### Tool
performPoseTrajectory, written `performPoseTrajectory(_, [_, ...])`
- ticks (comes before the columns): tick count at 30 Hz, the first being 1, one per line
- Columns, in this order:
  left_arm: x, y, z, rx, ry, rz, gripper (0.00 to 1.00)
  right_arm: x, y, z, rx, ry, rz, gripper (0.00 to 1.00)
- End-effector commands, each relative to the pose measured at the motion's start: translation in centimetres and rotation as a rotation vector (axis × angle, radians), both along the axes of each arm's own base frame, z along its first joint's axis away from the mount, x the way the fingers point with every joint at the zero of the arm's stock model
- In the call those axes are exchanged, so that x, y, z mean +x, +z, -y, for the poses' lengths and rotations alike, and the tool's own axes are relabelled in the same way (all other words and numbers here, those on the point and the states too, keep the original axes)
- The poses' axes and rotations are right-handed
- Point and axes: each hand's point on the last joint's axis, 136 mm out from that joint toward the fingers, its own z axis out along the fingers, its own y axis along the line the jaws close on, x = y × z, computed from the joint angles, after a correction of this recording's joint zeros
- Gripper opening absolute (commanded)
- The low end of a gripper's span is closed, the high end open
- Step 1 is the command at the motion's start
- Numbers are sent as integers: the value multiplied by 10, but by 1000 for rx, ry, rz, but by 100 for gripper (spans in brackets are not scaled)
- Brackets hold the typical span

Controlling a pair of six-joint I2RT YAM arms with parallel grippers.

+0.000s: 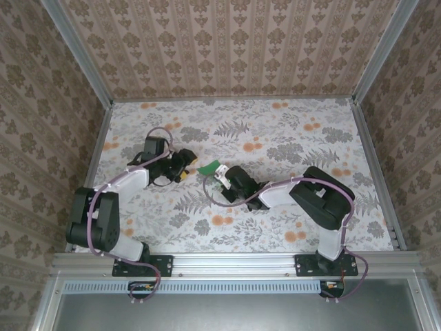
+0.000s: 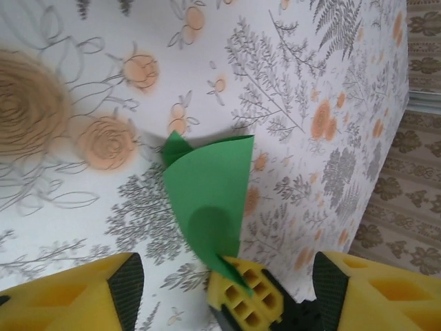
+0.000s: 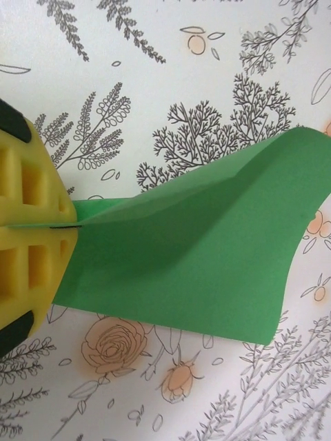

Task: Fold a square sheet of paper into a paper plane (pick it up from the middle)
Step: Fold the wing for the fifth time at the center of the table.

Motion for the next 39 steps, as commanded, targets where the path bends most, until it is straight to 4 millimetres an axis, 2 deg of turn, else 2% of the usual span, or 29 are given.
performPoseTrajectory(1, [-5, 0, -6, 38, -20, 79, 71, -8, 3, -3, 103, 3, -137, 0])
performPoseTrajectory(8, [-11, -4, 4, 10, -82, 176, 73, -2, 12, -3, 253, -31, -279, 0])
performPoseTrajectory(10, [-10, 0, 9, 4, -102, 215, 74, 1, 15, -3, 293, -47, -318, 0])
performPoseTrajectory(15, [-10, 6, 25, 9, -169, 293, 84, 0, 18, -7, 360, -79, -407, 0])
performPoseTrajectory(18, [-15, 2, 36, 15, -221, 315, 92, -3, 16, -10, 392, -91, -453, 0])
performPoseTrajectory(21, [-15, -1, 39, 7, -227, 315, 98, -6, 14, -12, 413, -107, -488, 0])
performPoseTrajectory(24, [-18, -3, 47, -16, -240, 323, 99, -10, 11, -15, 425, -102, -524, 0])
performPoseTrajectory(26, [-21, -7, 51, -28, -246, 320, 97, -11, 9, -16, 419, -100, -540, 1])
performPoseTrajectory(29, [-23, -11, 59, -71, -248, 309, 90, -12, 8, -16, 413, -99, -557, 2])
performPoseTrajectory(34, [-21, -9, 77, -129, -273, 304, 69, -14, 7, -15, 389, -78, -546, 4])
performPoseTrajectory(39, [-17, -17, 76, -110, -255, 275, 61, -16, 8, -13, 360, -34, -515, 9])
